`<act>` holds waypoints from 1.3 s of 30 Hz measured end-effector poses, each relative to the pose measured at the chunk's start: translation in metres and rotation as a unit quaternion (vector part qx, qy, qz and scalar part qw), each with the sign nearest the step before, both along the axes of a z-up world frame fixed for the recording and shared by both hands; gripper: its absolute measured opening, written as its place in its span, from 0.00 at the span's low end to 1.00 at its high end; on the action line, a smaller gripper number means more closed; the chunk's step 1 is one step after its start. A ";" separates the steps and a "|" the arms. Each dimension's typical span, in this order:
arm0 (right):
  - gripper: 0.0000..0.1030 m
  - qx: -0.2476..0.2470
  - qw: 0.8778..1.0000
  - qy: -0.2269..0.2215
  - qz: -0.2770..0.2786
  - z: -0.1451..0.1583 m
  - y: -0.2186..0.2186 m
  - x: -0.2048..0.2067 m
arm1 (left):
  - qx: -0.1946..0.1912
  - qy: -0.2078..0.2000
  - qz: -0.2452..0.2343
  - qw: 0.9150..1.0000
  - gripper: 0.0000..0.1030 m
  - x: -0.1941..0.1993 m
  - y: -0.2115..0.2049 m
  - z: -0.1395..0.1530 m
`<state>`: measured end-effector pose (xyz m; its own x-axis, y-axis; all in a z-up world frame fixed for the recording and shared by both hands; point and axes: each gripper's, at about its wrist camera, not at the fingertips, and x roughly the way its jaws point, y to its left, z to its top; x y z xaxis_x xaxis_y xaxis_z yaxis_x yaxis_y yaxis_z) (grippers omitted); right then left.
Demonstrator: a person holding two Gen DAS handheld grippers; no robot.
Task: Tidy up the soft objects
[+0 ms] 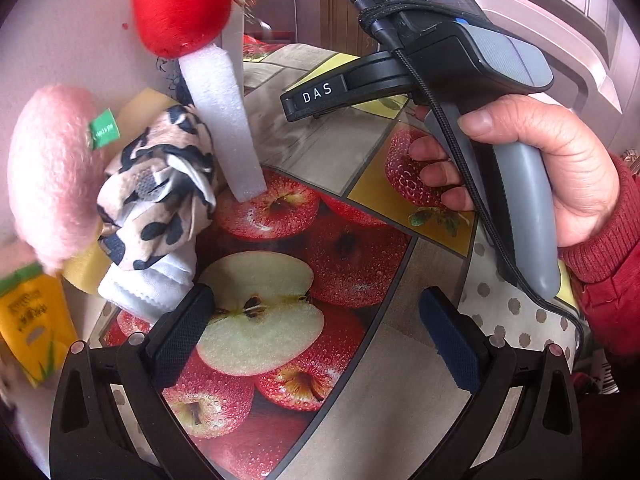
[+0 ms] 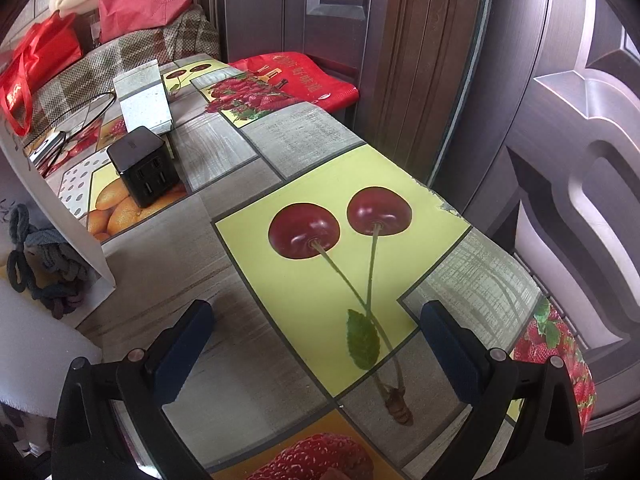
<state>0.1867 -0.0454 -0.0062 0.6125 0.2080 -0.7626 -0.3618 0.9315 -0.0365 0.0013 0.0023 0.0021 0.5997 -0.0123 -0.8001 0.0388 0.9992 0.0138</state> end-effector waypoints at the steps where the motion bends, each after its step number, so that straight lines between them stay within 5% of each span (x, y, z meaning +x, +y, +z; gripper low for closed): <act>1: 1.00 0.000 1.000 0.000 0.000 0.000 0.000 0.000 | 0.000 0.000 0.000 1.000 0.99 0.000 0.000 0.000; 39: 1.00 0.001 1.000 -0.001 0.000 0.000 0.001 0.000 | 0.001 0.000 0.000 1.000 0.99 0.002 -0.003 0.001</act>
<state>0.1869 -0.0445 -0.0060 0.6133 0.2095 -0.7616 -0.3618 0.9316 -0.0351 0.0028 -0.0003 0.0031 0.6004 -0.0110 -0.7997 0.0385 0.9991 0.0152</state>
